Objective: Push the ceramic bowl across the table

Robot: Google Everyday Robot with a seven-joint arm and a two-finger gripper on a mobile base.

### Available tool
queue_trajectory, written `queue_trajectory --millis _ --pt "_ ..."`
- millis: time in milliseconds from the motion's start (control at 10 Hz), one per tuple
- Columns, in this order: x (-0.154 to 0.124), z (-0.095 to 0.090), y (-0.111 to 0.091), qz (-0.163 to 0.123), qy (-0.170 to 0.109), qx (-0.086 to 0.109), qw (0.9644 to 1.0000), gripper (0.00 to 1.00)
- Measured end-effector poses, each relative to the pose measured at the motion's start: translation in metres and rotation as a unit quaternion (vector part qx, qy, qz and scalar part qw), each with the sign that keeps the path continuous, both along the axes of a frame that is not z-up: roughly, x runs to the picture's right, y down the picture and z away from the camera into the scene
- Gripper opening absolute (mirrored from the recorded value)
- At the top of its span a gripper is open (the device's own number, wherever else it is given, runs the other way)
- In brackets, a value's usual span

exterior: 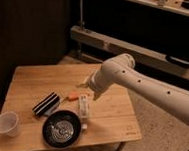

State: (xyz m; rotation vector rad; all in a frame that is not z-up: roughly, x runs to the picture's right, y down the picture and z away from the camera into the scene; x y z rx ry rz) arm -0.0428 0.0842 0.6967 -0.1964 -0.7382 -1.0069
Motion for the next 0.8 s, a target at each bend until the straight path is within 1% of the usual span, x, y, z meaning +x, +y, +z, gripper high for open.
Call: queue_trajectory --millis 100,200,400,500,600,700,800 --pt "-0.015 -0.008 0.021 -0.008 -0.017 -0.019 0.9996 0.44" --pt "-0.033 -0.021 0.051 -0.014 -0.031 -0.043 0.9985 0.29" --pt "-0.057 -0.037 0.092 -0.023 -0.044 -0.068 0.9965 0.1" --pt "-0.074 -0.04 0.119 -0.031 -0.051 -0.082 0.9948 0.01" --pt "-0.086 -0.037 0.137 -0.038 -0.057 -0.087 0.9939 0.0" --pt "-0.098 -0.026 0.16 -0.043 -0.066 -0.086 0.9932 0.0" --pt "-0.103 -0.01 0.179 -0.036 -0.076 -0.078 0.9934 0.0"
